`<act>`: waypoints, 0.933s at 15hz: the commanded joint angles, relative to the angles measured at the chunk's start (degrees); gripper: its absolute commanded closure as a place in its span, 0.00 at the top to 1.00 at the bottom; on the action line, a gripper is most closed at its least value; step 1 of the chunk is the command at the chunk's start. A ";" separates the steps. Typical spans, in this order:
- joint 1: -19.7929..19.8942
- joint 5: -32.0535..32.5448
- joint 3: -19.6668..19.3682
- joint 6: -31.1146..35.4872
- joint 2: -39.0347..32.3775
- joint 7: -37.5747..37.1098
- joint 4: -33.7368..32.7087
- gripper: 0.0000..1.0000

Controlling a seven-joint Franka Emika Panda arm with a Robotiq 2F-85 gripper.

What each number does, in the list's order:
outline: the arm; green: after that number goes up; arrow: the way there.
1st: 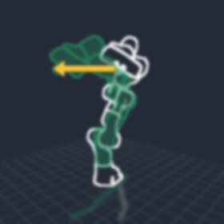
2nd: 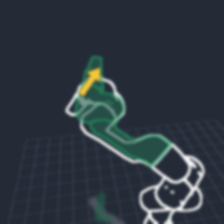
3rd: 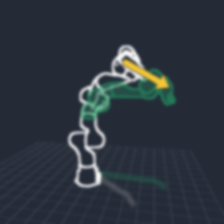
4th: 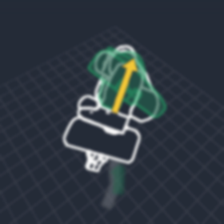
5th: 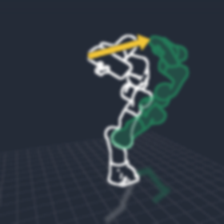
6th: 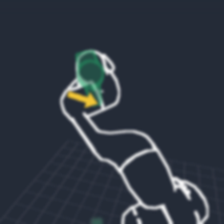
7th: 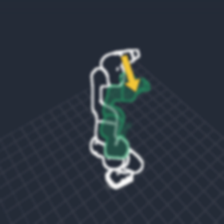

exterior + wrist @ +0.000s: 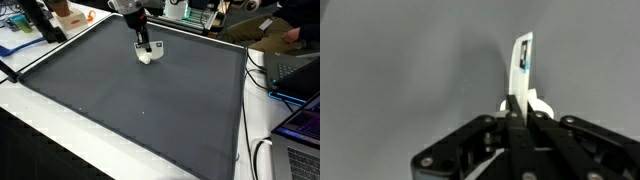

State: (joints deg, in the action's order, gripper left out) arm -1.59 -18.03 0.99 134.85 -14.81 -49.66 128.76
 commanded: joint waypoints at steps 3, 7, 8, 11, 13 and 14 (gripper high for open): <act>5.32 -13.41 -1.64 -5.23 -2.01 9.97 1.68 0.01; 5.34 -16.64 -3.86 -3.45 -1.55 6.39 2.76 0.01; 5.21 -17.35 -4.28 -2.70 -1.25 5.26 3.08 0.01; 4.51 -16.39 -5.36 -1.40 1.65 2.36 4.87 0.01; 4.15 -14.90 -5.46 -2.05 4.79 1.46 6.35 0.01; 4.15 -14.64 -5.24 -1.99 6.29 2.64 7.13 0.01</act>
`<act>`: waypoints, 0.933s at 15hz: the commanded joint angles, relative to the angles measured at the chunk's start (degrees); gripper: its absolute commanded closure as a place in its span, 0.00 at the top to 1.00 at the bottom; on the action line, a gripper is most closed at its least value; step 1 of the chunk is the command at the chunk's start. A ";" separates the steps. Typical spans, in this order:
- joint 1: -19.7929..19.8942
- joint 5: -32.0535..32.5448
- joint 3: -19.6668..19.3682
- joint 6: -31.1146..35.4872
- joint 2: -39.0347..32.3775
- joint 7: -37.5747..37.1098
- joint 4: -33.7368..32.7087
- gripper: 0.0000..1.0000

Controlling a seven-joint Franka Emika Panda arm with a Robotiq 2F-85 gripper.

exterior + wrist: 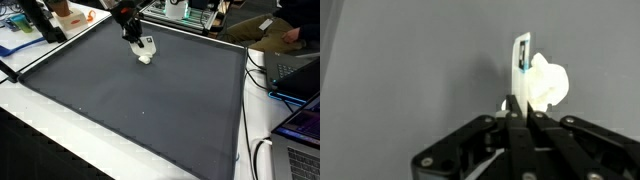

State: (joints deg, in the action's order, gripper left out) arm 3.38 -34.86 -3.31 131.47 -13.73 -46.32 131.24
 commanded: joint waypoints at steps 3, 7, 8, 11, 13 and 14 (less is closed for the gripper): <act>-1.70 5.93 -0.65 5.20 10.09 -1.55 7.84 0.01; -2.05 6.98 1.08 8.42 14.03 2.37 10.06 0.01; -2.22 5.52 1.57 8.61 14.50 4.57 10.24 0.01; -2.92 2.97 2.70 9.81 14.47 8.41 10.05 0.01; -3.25 5.72 3.15 9.01 16.00 8.35 10.87 0.01; -3.43 10.25 3.44 8.01 17.54 7.65 11.78 0.01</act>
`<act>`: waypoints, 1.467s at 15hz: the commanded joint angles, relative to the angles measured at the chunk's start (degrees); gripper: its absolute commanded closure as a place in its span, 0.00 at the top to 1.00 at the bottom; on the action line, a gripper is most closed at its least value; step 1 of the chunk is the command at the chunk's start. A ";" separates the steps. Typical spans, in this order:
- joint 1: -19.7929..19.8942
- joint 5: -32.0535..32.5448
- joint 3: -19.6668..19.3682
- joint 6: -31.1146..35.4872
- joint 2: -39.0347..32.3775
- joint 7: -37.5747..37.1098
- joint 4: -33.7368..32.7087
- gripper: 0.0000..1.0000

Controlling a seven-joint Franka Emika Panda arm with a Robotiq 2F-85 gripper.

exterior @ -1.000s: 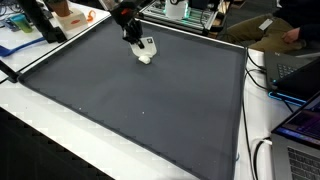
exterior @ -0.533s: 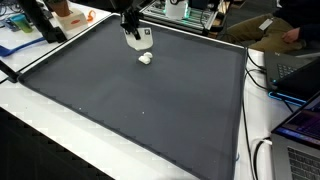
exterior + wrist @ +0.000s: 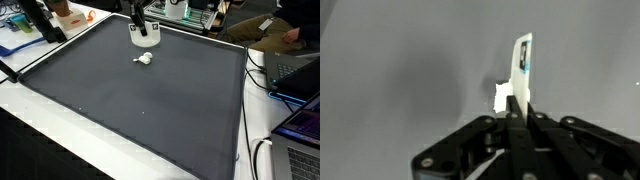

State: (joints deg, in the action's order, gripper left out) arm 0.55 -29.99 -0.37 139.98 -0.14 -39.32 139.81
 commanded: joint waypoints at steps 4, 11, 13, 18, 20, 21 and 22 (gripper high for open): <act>-2.29 15.51 3.55 -4.36 15.39 0.07 11.40 0.01; -3.96 19.67 10.04 -10.74 25.60 2.07 15.91 0.01; -4.09 19.69 10.66 -11.36 28.25 2.20 16.57 0.04; -3.71 19.78 10.46 -11.17 26.03 2.13 16.04 0.01; -4.56 19.16 9.88 -11.80 27.09 4.40 16.72 0.01; -5.06 18.42 9.41 -12.24 28.07 5.96 17.30 0.01; -5.56 17.48 8.90 -12.67 29.12 7.84 17.86 0.01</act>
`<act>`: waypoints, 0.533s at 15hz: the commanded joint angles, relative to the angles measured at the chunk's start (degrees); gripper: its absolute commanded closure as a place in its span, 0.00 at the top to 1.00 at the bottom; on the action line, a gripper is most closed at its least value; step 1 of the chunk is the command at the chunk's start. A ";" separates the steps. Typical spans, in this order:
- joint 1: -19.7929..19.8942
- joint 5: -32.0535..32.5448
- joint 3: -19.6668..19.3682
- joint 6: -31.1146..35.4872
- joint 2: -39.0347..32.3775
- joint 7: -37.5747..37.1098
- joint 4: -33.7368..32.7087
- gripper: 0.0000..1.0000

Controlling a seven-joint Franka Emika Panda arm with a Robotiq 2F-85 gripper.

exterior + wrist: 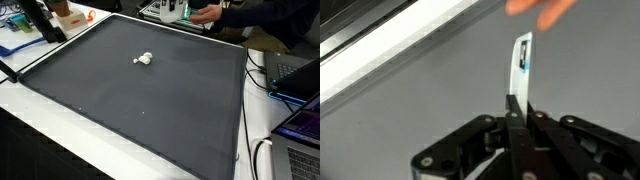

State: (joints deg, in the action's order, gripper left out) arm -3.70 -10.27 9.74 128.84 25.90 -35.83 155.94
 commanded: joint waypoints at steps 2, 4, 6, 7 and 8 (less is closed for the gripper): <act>-2.41 -4.66 -2.37 -2.86 5.15 9.09 2.70 0.01; -2.65 -6.31 -3.48 -5.46 6.25 13.57 2.90 0.29; -1.93 -6.49 -3.75 -6.65 7.55 15.53 3.61 0.36; -1.19 -5.32 -3.42 -7.74 6.17 15.43 1.13 0.43; -0.81 -4.72 -3.35 -7.17 6.57 15.92 1.21 0.52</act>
State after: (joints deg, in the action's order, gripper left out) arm -5.13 -15.53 6.81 123.17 30.59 -21.98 157.24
